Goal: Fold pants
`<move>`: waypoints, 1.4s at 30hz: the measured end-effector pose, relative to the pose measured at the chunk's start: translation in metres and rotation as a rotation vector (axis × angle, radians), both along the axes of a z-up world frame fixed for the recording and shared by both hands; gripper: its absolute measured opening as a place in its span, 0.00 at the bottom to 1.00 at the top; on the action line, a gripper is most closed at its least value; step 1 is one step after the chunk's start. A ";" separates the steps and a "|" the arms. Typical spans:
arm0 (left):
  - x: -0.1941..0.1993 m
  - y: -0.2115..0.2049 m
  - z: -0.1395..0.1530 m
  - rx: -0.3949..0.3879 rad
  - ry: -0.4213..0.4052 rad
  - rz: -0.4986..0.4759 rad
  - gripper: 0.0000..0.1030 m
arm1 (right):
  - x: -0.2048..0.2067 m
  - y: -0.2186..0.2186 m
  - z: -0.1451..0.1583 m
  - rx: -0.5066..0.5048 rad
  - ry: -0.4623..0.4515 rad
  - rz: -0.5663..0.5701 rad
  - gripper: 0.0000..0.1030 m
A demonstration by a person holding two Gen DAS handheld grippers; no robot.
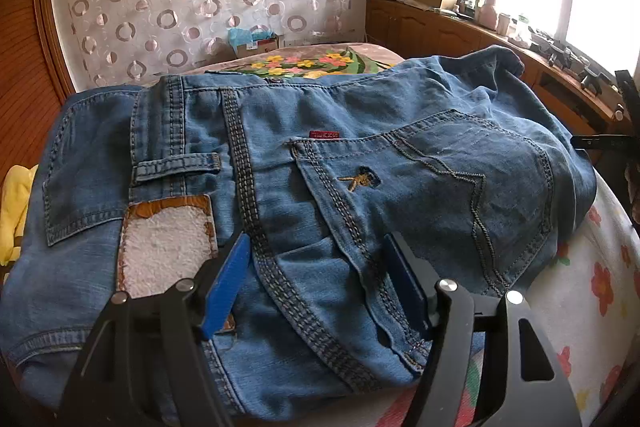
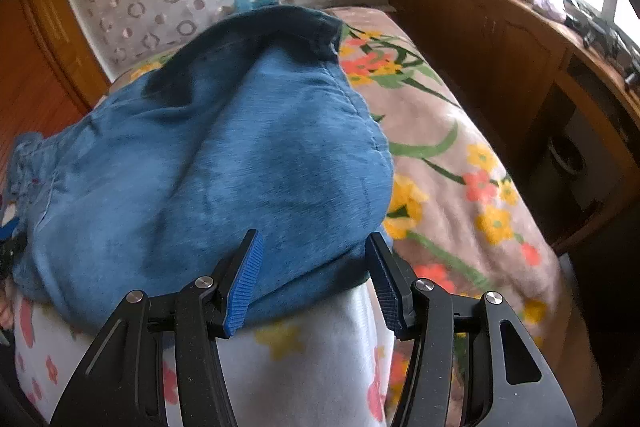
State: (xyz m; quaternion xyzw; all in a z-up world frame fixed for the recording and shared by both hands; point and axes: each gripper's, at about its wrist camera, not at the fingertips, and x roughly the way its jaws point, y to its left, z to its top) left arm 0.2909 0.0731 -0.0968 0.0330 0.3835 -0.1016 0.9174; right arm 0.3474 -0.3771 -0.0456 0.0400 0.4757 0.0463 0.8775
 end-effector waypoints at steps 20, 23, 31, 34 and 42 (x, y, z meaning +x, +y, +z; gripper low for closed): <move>0.000 0.000 0.000 0.004 0.000 0.001 0.67 | 0.014 -0.005 0.013 0.043 -0.053 -0.044 0.10; 0.000 0.000 0.000 0.004 -0.001 0.001 0.67 | 0.012 -0.005 0.022 0.042 -0.097 -0.037 0.07; -0.008 0.004 0.008 -0.011 -0.021 0.018 0.67 | 0.005 0.025 0.048 0.069 -0.155 0.105 0.02; -0.019 0.009 0.023 -0.019 -0.039 0.041 0.67 | 0.000 0.047 0.069 0.064 -0.201 0.175 0.01; -0.056 0.024 0.065 -0.041 -0.116 0.072 0.67 | -0.013 0.124 0.132 0.080 -0.327 0.376 0.01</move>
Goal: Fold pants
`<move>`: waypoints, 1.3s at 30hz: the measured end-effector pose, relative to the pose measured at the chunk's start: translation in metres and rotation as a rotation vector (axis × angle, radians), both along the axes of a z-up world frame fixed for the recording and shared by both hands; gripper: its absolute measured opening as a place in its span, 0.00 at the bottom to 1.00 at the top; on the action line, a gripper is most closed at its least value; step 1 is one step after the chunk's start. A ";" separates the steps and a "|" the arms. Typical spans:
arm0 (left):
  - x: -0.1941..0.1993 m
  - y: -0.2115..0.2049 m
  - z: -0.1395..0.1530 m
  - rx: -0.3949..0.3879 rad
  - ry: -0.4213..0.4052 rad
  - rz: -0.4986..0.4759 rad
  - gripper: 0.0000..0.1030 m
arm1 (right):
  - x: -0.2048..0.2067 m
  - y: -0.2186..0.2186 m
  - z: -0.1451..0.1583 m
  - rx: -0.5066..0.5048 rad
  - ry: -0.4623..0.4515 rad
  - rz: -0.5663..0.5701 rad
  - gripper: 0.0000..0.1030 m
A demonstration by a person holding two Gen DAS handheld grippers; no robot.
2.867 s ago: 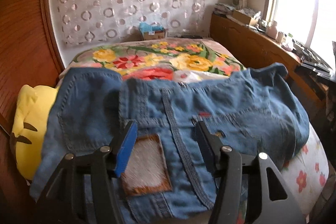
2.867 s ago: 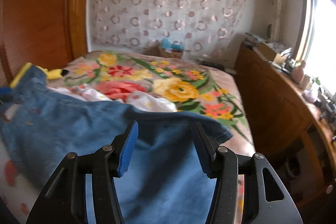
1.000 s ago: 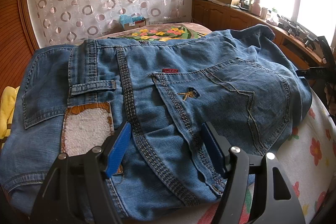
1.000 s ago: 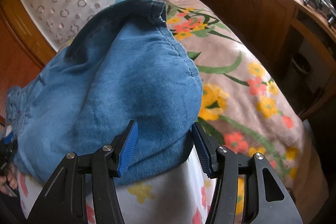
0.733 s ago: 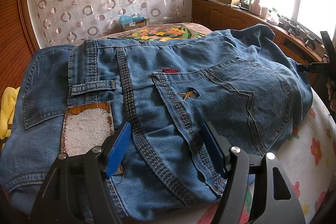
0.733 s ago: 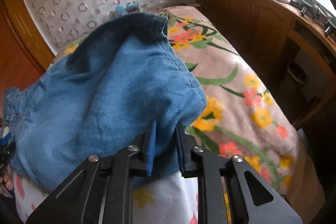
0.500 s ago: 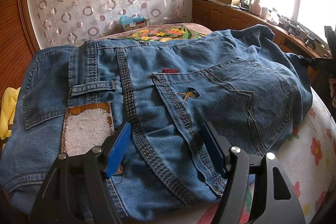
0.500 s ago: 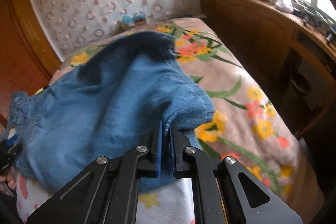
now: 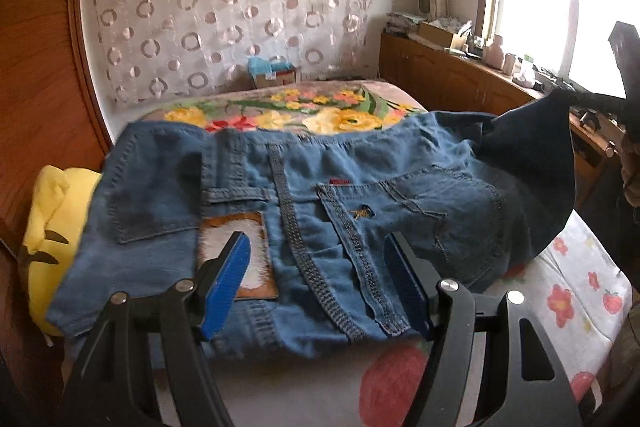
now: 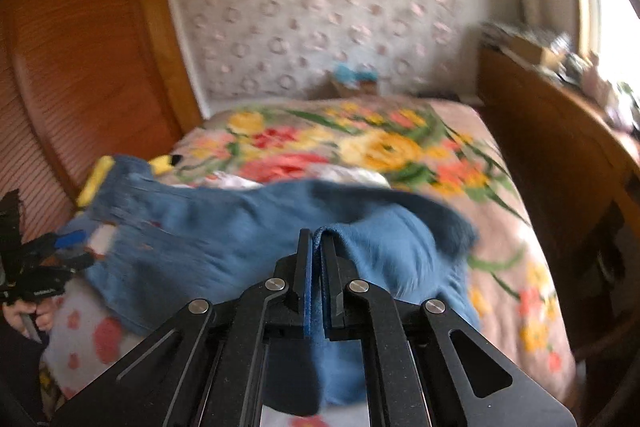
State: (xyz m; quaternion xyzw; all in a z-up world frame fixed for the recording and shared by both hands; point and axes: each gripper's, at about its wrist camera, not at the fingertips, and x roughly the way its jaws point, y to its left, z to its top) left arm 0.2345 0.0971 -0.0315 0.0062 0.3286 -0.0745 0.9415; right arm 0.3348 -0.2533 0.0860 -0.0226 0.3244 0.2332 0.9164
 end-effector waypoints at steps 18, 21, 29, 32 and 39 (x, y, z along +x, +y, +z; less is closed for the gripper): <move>-0.015 -0.013 0.004 -0.028 -0.003 -0.026 0.67 | -0.016 0.095 0.010 -0.003 0.030 0.214 0.44; -0.009 -0.024 0.004 -0.030 -0.001 -0.046 0.67 | -0.015 0.075 0.004 -0.001 0.033 0.191 0.44; 0.010 -0.060 0.000 -0.019 0.026 -0.099 0.67 | -0.003 0.040 -0.029 -0.061 0.056 0.112 0.45; 0.015 -0.076 0.000 -0.021 0.033 -0.131 0.67 | 0.001 0.027 -0.046 -0.081 0.071 0.096 0.45; 0.032 -0.115 -0.006 0.000 0.062 -0.187 0.67 | 0.002 0.001 -0.078 -0.099 0.126 0.080 0.45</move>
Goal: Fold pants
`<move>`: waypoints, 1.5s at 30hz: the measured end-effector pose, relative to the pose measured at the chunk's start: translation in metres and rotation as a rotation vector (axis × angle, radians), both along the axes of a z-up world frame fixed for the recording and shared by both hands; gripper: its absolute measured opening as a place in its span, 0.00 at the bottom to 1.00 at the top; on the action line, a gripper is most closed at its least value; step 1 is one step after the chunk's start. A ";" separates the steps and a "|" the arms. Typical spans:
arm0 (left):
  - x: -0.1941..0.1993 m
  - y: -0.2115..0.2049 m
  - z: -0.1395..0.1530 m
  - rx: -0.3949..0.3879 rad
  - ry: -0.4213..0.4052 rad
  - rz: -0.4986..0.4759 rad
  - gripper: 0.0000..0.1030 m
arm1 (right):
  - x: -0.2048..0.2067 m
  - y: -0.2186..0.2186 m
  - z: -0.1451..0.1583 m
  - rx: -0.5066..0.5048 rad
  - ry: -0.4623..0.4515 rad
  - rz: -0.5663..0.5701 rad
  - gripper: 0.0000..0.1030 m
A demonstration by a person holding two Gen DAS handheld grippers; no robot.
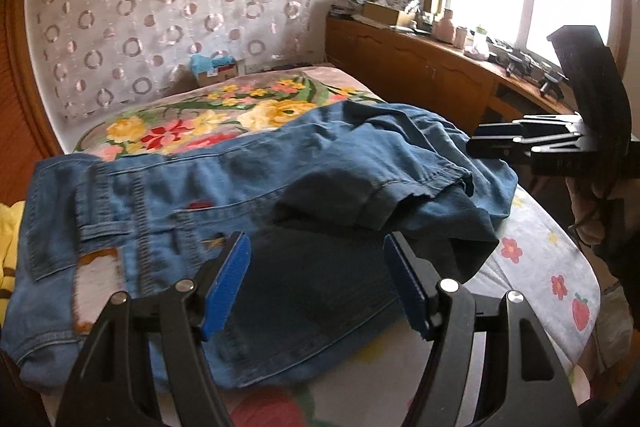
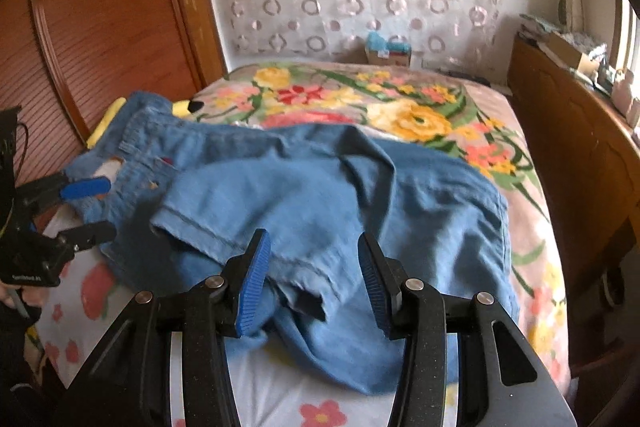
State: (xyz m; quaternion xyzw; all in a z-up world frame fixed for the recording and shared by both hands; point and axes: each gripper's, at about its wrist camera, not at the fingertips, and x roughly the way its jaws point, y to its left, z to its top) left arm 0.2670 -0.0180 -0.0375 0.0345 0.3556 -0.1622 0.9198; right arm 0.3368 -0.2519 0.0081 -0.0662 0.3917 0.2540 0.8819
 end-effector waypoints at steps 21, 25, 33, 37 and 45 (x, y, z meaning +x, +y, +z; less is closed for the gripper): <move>0.035 -0.055 -0.007 0.096 -0.015 -0.034 0.19 | 0.006 0.005 -0.045 -0.065 0.106 0.072 0.36; 0.031 -0.049 0.004 0.079 -0.030 -0.043 0.07 | 0.007 0.009 -0.030 -0.111 0.060 0.088 0.04; -0.004 -0.020 0.057 -0.004 -0.130 -0.039 0.04 | 0.002 0.026 0.056 -0.135 -0.137 0.083 0.02; -0.023 0.001 0.080 -0.037 -0.173 -0.024 0.03 | -0.006 0.059 0.097 -0.154 -0.222 0.134 0.02; -0.054 0.064 0.097 -0.092 -0.203 0.053 0.03 | -0.009 0.141 0.135 -0.185 -0.286 0.251 0.02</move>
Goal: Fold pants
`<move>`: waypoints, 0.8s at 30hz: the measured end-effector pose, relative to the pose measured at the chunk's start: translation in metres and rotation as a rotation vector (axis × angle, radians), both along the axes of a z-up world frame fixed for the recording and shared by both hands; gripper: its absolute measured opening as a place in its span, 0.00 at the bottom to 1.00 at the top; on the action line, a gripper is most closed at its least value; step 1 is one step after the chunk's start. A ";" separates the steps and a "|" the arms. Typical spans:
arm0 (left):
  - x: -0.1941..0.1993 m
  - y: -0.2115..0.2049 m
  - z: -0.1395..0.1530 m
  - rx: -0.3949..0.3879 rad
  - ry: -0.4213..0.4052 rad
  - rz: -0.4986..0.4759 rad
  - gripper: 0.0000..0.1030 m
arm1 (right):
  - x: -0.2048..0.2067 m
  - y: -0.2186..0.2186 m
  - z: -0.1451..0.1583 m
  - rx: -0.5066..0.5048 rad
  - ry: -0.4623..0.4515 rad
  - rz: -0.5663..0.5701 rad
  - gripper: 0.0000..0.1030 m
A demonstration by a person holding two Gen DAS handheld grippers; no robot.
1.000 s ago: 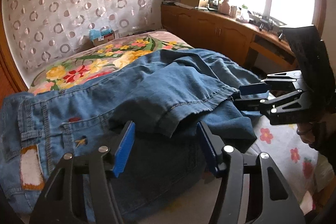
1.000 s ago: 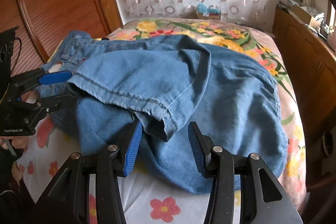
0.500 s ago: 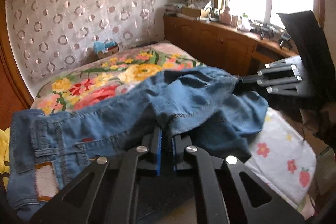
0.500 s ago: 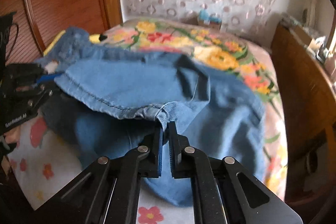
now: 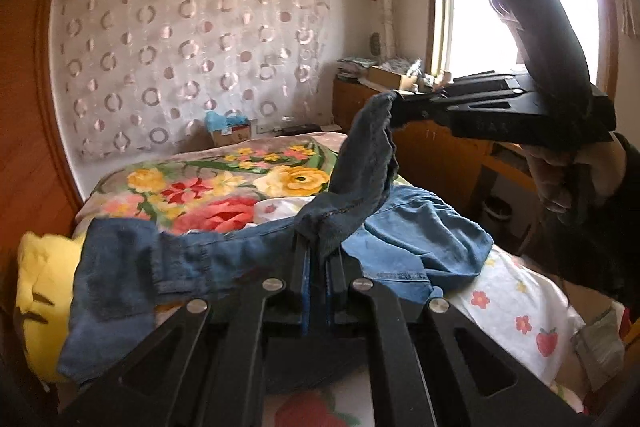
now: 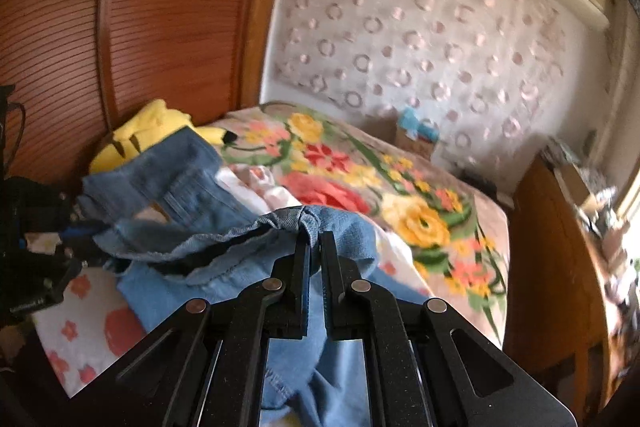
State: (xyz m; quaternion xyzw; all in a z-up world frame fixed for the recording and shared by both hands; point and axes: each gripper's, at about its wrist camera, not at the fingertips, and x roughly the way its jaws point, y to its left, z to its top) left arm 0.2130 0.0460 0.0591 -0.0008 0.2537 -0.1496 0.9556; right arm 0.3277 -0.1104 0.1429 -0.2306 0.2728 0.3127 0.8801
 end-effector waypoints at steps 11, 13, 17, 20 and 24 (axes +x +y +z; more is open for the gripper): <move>-0.017 0.051 -0.034 -0.036 0.058 0.069 0.03 | 0.009 0.099 -0.028 -0.066 0.042 0.091 0.02; -0.018 0.058 -0.042 -0.038 0.073 0.079 0.03 | 0.012 0.116 -0.036 -0.065 0.055 0.109 0.02; -0.020 0.075 -0.056 -0.055 0.104 0.106 0.03 | 0.018 0.147 -0.052 -0.061 0.081 0.140 0.02; -0.020 0.081 -0.065 -0.058 0.123 0.122 0.03 | 0.020 0.166 -0.060 -0.055 0.093 0.155 0.02; -0.015 0.089 -0.077 -0.056 0.153 0.150 0.03 | 0.028 0.186 -0.077 -0.052 0.113 0.163 0.02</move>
